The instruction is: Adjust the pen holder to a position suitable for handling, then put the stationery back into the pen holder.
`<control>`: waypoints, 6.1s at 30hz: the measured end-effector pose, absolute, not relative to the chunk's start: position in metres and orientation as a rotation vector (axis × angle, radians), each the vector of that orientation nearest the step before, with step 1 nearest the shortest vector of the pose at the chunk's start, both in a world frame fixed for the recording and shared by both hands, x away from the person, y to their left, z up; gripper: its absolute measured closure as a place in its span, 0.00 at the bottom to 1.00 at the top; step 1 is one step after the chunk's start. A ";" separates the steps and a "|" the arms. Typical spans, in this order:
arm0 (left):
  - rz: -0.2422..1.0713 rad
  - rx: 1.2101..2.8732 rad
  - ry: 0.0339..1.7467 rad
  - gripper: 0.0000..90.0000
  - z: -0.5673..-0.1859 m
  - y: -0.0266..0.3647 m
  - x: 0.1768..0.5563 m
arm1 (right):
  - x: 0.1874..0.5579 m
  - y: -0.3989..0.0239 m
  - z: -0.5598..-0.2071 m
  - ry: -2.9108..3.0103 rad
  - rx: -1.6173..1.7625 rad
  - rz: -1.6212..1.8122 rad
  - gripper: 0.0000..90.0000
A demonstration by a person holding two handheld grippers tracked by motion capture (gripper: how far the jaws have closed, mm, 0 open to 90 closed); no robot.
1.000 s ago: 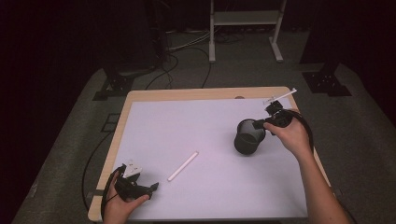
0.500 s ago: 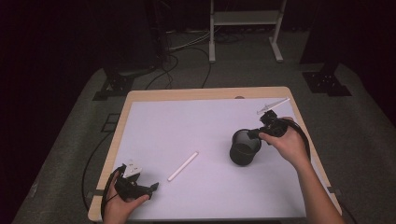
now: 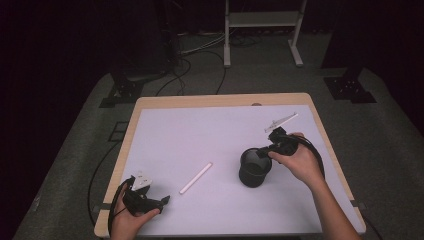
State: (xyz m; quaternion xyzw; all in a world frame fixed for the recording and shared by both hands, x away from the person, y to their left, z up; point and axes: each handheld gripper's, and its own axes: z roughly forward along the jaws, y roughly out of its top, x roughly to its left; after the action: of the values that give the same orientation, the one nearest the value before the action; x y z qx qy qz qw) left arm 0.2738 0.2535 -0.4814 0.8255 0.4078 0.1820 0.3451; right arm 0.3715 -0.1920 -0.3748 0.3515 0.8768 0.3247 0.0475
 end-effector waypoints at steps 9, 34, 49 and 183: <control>0.469 2.142 1.063 0.00 -0.481 0.253 0.274 | 0.365 -0.176 -0.379 2.717 1.027 0.987 0.91; 0.468 2.141 1.064 0.00 -0.481 0.253 0.274 | 0.363 -0.144 -0.388 2.783 0.950 0.967 0.91; 0.468 2.139 1.064 0.00 -0.482 0.253 0.274 | 0.359 -0.146 -0.377 2.749 0.938 1.027 0.70; 0.346 2.206 0.992 0.50 -0.418 0.200 0.314 | 0.289 -0.300 -0.483 2.263 1.225 1.000 0.21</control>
State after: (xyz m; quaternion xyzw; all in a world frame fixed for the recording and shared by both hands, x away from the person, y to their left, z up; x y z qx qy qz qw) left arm 0.3139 0.2003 -0.4175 0.8485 0.3813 0.1330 0.3420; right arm 0.2890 -0.3002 -0.4833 0.4356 0.8050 0.3556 0.1892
